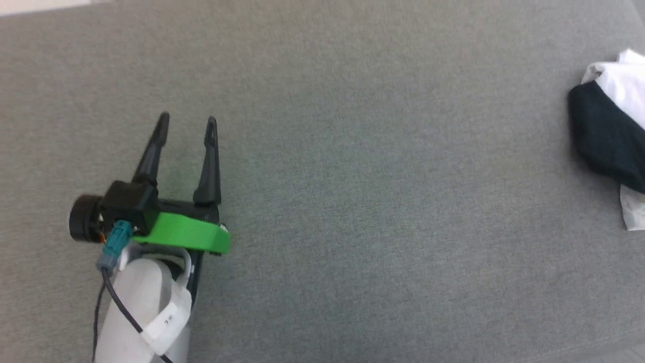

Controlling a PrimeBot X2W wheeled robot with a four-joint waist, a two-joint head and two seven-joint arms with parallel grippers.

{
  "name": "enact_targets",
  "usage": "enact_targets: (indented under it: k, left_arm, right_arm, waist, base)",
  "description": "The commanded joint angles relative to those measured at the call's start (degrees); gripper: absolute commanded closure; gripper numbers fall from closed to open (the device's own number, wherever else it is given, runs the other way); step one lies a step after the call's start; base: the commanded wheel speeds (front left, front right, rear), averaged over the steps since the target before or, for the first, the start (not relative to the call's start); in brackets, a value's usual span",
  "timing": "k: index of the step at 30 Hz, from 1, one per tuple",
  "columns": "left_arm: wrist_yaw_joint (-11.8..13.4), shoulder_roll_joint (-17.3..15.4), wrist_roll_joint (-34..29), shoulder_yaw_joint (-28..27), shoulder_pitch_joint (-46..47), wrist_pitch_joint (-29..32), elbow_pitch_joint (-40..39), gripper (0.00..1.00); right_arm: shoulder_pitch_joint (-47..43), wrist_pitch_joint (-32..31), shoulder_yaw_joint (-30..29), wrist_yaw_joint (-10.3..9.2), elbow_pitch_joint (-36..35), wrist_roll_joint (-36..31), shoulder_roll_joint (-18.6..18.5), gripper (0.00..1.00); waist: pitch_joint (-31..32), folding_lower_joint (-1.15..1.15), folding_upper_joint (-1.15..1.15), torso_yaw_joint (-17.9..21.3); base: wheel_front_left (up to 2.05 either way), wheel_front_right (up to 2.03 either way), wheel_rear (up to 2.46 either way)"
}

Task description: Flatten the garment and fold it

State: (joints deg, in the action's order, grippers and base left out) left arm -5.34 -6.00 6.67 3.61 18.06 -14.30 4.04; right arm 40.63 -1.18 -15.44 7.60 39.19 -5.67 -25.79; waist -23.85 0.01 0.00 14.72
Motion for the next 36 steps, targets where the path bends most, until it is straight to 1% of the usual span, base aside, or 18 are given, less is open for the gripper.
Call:
enact_targets:
  k: [1,4,7,10,16,20,26,31,36]
  left_arm:
    - [0.29,0.4,0.99,-0.19,-1.34,-0.5,0.76,0.0]
    - [0.41,1.04,2.1,-0.36,-2.99,-0.64,1.92,0.0]
    - [0.63,1.57,2.51,-0.42,-4.67,-0.67,2.32,0.0]
    - [0.9,2.04,3.06,-0.7,-6.35,-0.68,2.34,0.0]
    - [0.62,2.63,3.81,-0.44,-9.6,-0.69,2.97,0.0]
    - [0.75,2.86,4.07,-0.23,-11.12,-0.69,3.6,0.0]
    - [0.38,3.02,4.07,0.89,-12.32,-0.69,4.86,0.0]
    - [0.29,3.09,4.41,1.78,-12.88,-0.7,5.27,0.0]
    - [0.86,3.11,5.21,2.53,-13.97,-0.7,5.53,0.0]
  right_arm:
    - [-1.82,1.59,0.86,-0.11,-1.2,1.8,0.96,0.0]
    - [-4.98,4.74,3.33,-0.11,-4.81,5.79,2.29,0.0]
    - [-9.52,7.8,5.09,-0.11,-10.28,10.43,4.11,0.0]
    - [-14.46,9.62,6.09,-0.11,-16.37,13.43,5.92,0.0]
    - [-25.39,10.64,8.0,-0.11,-29.66,15.13,11.69,0.0]
    - [-31.33,10.53,7.83,-0.11,-35.99,14.59,15.81,0.0]
    - [-37.3,11.58,7.89,-0.11,-39.95,12.81,19.42,0.0]
    - [-40.35,12.21,7.76,-0.11,-39.63,11.88,21.29,0.0]
    - [-42.31,13.18,7.8,-0.11,-39.07,10.67,22.4,0.0]
  waist:
    - [6.06,-0.01,0.0,-2.53]
    - [9.48,-0.01,0.0,-3.59]
    - [13.03,-0.01,0.0,-5.21]
    - [15.45,-0.01,0.0,-6.53]
    - [19.27,-0.01,0.0,-9.08]
    - [21.08,-0.01,0.0,-10.94]
    - [22.45,-0.01,0.0,-13.51]
    - [23.32,-0.01,0.0,-15.21]
    - [24.24,-0.01,0.0,-16.14]
  base:
    - [0.0,0.0,0.0]
    - [0.0,0.0,0.0]
    - [0.0,0.0,0.0]
    - [0.0,0.0,0.0]
    - [0.0,0.0,0.0]
    - [0.0,0.0,0.0]
    - [0.0,0.0,0.0]
    - [0.0,0.0,0.0]
    - [0.0,0.0,0.0]
